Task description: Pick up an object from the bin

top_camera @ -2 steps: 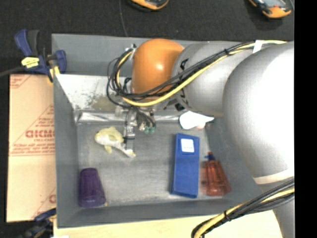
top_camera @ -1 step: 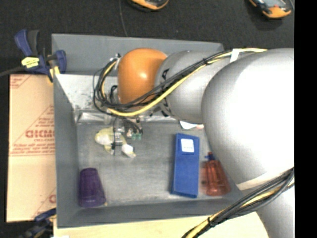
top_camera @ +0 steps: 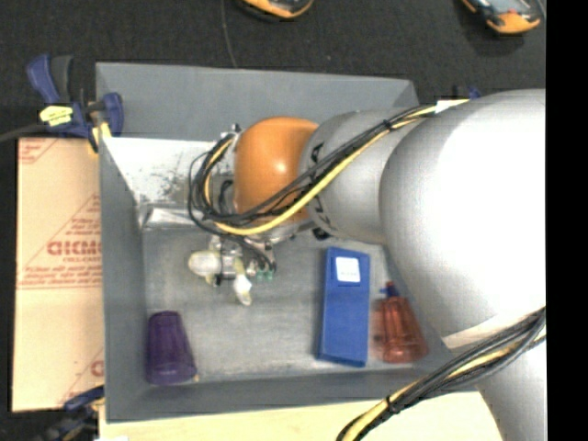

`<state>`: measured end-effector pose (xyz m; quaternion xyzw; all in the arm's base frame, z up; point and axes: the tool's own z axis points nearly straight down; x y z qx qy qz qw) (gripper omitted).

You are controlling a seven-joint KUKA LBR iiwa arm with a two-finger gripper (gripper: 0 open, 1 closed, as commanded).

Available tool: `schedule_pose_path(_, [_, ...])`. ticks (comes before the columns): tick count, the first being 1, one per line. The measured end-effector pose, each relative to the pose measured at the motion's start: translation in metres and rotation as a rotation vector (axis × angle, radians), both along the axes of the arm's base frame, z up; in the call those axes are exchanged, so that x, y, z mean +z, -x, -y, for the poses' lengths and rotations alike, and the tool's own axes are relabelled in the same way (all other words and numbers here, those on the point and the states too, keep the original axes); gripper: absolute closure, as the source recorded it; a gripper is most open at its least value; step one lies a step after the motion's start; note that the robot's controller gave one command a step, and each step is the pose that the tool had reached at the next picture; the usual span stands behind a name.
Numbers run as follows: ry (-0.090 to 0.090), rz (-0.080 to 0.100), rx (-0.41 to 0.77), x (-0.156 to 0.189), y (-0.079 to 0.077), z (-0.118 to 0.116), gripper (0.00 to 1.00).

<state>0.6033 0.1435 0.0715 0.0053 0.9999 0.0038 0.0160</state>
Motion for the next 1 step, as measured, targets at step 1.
schedule_pose_path(1, [0.000, 0.000, -0.001, 0.0000, 0.0000, 0.0000, 1.00])
